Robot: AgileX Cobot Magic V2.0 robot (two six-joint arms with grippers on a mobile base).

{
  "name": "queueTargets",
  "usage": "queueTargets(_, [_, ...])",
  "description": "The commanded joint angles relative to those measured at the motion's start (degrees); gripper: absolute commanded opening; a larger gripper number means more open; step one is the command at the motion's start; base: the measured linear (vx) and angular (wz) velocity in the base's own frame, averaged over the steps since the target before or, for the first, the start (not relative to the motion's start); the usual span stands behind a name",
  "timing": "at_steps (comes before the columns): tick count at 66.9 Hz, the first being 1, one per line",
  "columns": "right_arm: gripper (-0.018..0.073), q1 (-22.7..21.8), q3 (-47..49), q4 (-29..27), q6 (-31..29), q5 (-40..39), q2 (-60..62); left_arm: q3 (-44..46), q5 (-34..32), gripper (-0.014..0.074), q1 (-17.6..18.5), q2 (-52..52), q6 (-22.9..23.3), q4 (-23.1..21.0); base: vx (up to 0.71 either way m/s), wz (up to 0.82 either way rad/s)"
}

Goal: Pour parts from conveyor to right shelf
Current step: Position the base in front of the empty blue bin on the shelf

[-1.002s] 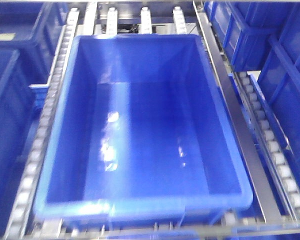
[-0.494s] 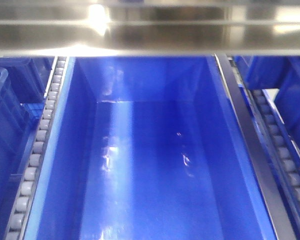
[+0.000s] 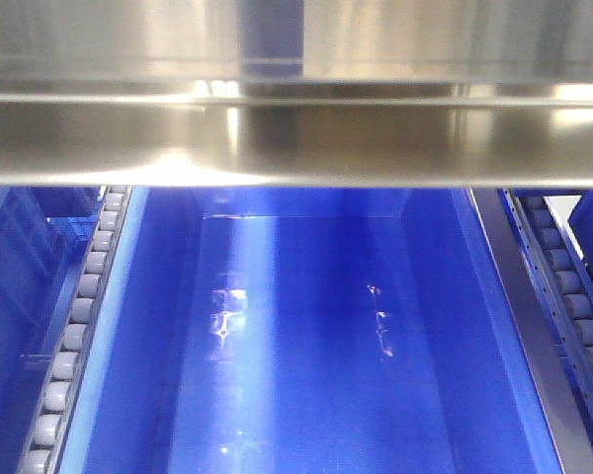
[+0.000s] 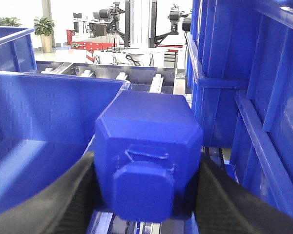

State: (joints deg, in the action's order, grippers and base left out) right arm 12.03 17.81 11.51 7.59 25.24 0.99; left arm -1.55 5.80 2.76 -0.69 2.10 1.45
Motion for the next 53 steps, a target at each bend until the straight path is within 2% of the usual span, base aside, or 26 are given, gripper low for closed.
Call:
queueTargets(1, [-0.0005, -0.24, 1.55, 0.82, -0.37, -4.60, -0.99, 1.11, -4.51, -0.0006, 0.32, -0.69, 0.44, -0.35, 0.02, 0.01])
queueTargets(53, [-0.0005, -0.24, 1.55, 0.82, -0.37, -4.64, -0.99, 1.11, -4.51, -0.0006, 0.32, -0.69, 0.44, -0.35, 0.00, 0.00])
